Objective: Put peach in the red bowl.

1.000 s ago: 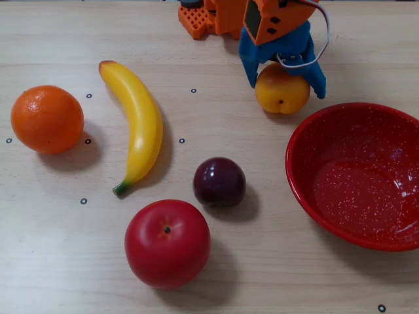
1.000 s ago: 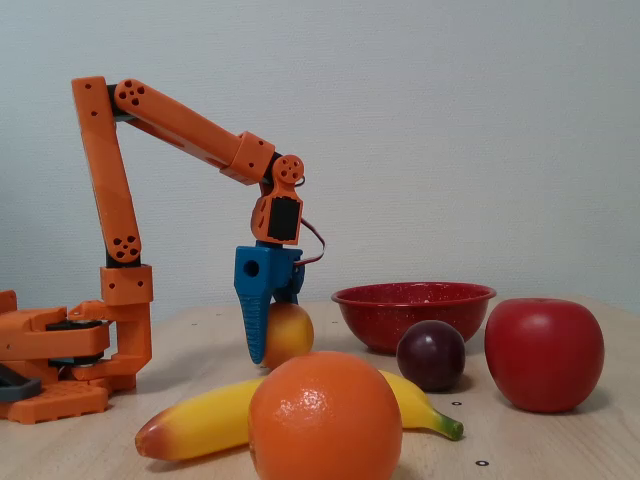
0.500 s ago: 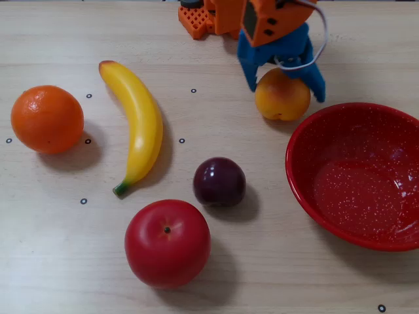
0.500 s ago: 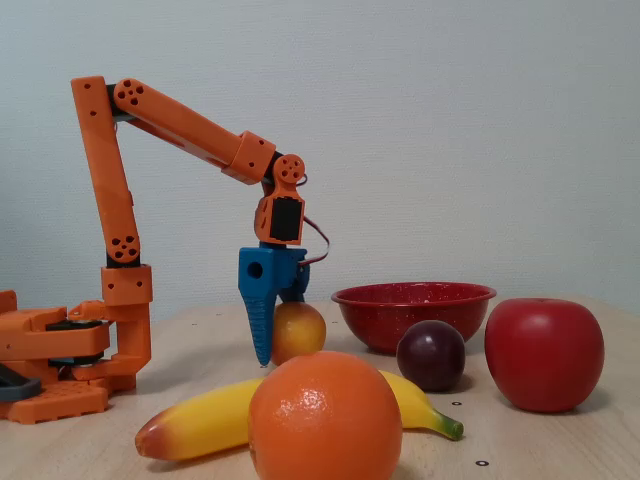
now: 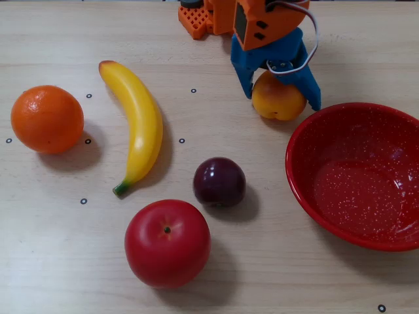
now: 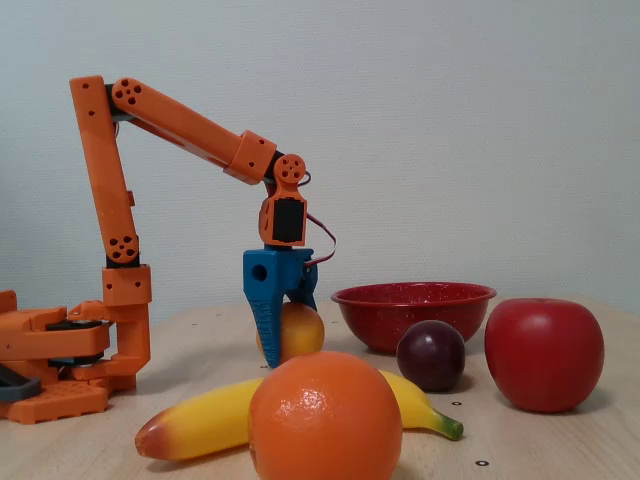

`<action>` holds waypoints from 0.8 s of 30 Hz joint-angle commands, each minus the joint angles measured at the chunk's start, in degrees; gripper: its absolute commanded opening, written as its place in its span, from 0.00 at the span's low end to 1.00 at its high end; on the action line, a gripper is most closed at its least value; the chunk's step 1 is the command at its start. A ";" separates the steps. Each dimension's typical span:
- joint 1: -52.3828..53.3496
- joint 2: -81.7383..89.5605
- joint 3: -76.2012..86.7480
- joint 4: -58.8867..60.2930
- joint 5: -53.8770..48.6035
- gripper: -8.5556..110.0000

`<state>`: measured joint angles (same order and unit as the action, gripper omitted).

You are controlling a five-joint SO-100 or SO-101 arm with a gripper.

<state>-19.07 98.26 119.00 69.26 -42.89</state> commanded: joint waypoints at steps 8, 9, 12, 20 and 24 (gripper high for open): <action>0.53 0.88 -1.41 -0.62 -2.20 0.42; 0.53 0.88 -1.41 -0.70 -2.29 0.42; 0.53 0.79 -1.41 -0.79 -2.55 0.42; 0.53 0.26 -1.49 -0.70 -4.39 0.27; 0.70 0.00 -1.49 -0.35 -5.89 0.19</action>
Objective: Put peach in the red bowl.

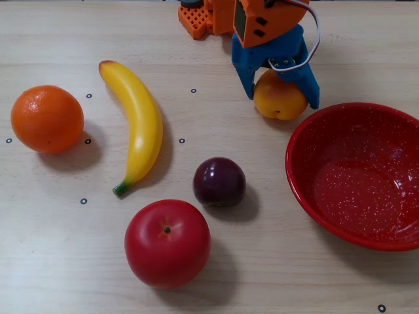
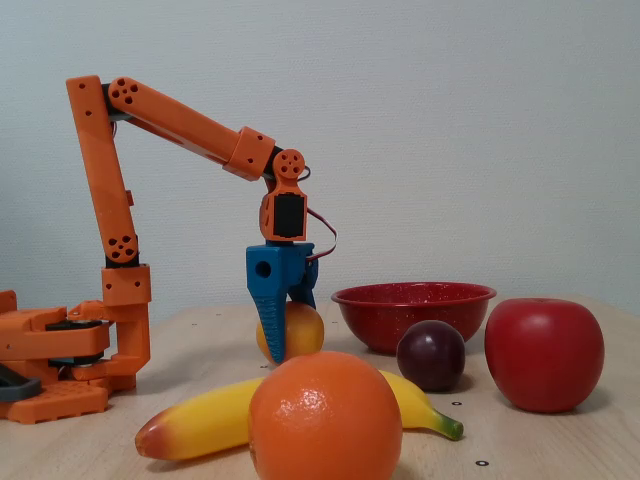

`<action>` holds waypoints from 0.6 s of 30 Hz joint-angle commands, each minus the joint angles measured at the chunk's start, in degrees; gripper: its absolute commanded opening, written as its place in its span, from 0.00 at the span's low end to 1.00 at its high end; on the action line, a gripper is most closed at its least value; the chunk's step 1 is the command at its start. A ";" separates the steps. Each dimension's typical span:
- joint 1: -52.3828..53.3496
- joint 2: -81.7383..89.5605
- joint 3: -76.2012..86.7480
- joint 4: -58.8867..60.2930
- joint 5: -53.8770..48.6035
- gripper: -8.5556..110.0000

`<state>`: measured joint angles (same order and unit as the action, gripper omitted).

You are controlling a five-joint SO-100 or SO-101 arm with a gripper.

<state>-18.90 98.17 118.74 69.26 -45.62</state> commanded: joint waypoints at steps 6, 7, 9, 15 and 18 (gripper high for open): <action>0.79 -0.09 -1.32 -0.44 -4.83 0.12; 0.88 -0.09 -1.32 -0.35 -4.83 0.10; 0.97 -0.09 -1.41 -0.35 -5.10 0.07; 1.93 -0.09 -2.55 3.78 -8.35 0.07; 2.02 0.70 -2.99 4.13 -8.26 0.07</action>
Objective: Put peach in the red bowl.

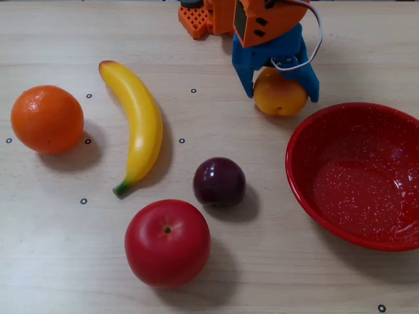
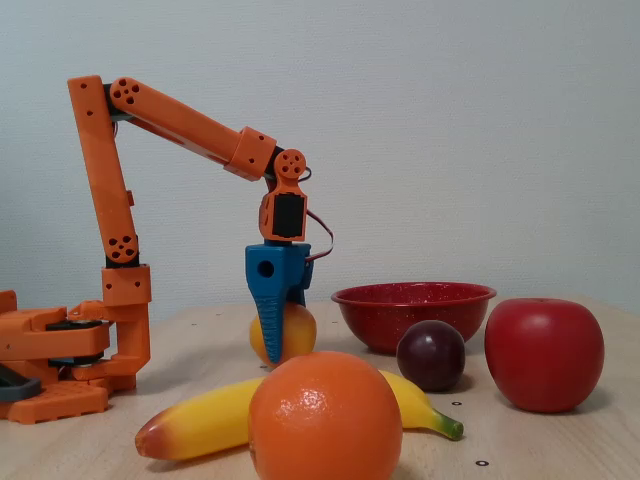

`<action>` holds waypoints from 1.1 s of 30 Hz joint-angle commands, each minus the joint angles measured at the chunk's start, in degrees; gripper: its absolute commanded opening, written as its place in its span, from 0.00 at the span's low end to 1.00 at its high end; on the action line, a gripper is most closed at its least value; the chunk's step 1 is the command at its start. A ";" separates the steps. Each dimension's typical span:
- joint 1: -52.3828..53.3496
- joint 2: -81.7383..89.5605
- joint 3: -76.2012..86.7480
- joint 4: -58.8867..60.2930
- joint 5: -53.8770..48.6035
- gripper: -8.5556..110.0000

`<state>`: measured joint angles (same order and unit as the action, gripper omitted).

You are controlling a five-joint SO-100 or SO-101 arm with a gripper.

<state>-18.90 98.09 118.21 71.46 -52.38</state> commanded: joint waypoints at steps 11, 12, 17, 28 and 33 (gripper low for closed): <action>3.96 5.62 -5.36 4.48 1.41 0.07; 4.04 6.24 -5.80 4.92 2.20 0.07; 4.75 9.23 -7.82 8.61 5.01 0.07; 6.15 13.97 -14.68 16.96 10.37 0.07; 6.24 15.82 -18.90 21.45 12.66 0.07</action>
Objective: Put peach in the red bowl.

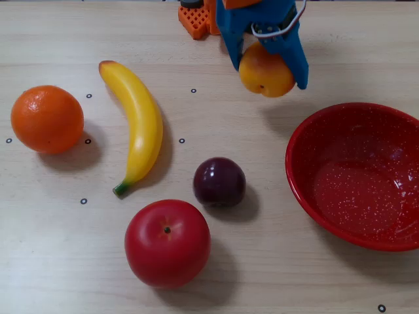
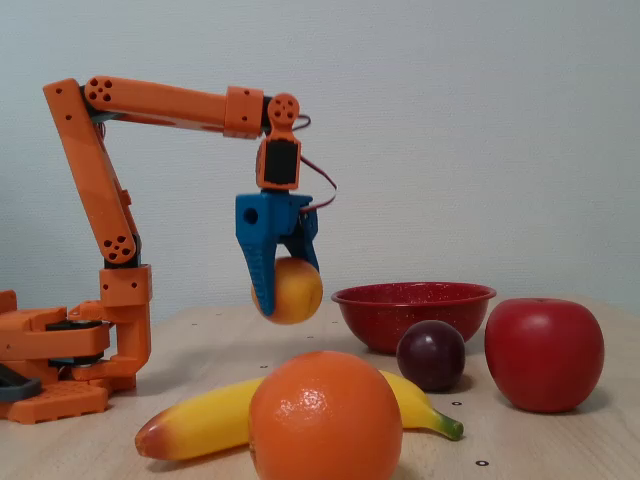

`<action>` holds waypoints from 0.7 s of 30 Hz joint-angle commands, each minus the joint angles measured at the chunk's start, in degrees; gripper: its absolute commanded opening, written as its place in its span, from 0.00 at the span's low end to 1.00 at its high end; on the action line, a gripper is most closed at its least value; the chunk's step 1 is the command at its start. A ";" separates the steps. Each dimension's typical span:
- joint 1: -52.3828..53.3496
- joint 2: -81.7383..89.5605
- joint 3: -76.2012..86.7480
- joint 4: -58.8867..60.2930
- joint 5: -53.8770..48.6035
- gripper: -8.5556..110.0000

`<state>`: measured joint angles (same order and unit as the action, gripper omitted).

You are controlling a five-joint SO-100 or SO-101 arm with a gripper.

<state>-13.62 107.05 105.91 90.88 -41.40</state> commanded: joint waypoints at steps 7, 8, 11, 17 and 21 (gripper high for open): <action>1.32 7.38 -15.56 7.47 5.45 0.07; 1.41 7.47 -16.44 8.26 5.80 0.07; 1.67 8.17 -17.23 9.49 6.59 0.07; 1.93 8.61 -19.60 7.65 7.38 0.07; 0.97 6.24 -25.58 5.01 8.70 0.07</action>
<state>-12.48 110.21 87.45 98.09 -34.80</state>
